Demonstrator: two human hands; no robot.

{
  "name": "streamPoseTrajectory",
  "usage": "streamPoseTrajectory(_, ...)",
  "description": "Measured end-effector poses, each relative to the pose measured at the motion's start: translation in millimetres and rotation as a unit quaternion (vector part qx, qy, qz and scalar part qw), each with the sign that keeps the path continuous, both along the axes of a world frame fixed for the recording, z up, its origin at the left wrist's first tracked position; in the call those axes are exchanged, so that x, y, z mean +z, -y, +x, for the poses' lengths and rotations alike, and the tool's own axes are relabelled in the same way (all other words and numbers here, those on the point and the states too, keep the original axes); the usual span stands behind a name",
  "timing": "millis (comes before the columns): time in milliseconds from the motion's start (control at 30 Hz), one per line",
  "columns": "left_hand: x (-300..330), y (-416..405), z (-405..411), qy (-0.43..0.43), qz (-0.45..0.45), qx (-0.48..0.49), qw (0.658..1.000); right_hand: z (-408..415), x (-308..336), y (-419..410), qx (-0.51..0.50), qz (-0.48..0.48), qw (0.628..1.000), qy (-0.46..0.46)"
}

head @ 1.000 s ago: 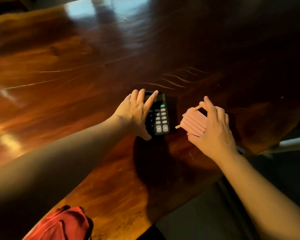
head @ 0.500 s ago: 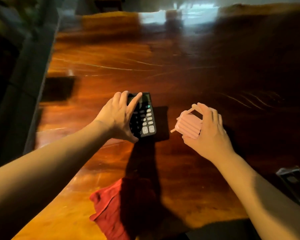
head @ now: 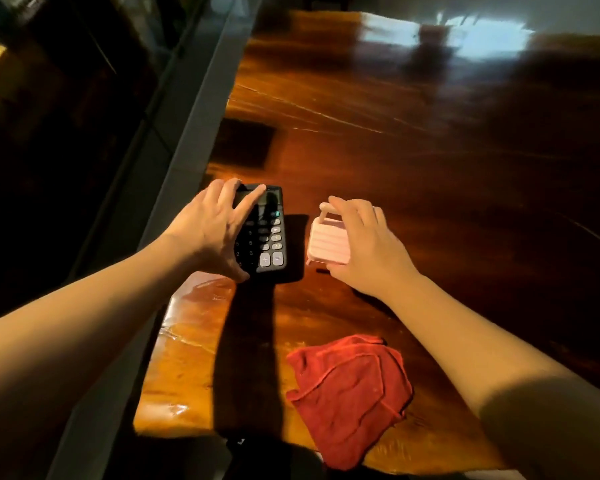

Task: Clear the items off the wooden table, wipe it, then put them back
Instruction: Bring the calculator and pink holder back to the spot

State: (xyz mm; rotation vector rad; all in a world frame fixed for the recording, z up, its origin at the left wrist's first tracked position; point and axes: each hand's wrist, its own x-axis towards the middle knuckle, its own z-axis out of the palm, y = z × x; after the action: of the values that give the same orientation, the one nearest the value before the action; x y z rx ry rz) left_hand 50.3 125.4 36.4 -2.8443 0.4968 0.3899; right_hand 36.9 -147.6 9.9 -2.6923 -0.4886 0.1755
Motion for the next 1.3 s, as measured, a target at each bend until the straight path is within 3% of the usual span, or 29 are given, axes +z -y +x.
streamPoseTrajectory(467, -42, -33, 20, -0.013, -0.030, -0.075, 0.997, 7, -17, -59, 0.041, -0.059, 0.997, 0.004)
streamPoseTrajectory(800, -39, -35, 18, -0.078, -0.062, -0.020, 0.995, -9, -15, -51, 0.009, -0.070, 0.997, 0.019)
streamPoseTrajectory(967, -15, -26, 0, -0.049, -0.158, 0.046, 0.985, -40, 4, -21, -0.082, -0.027, 0.996, -0.008)
streamPoseTrajectory(1200, 14, 35, -42, 0.024, -0.358, 0.011, 0.933, -114, 26, 62, -0.211, -0.011, 0.975, -0.062)
streamPoseTrajectory(1300, 15, 86, -62, 0.010, -0.394, -0.017, 0.919, -141, 31, 103, -0.257, -0.011, 0.964, -0.070)
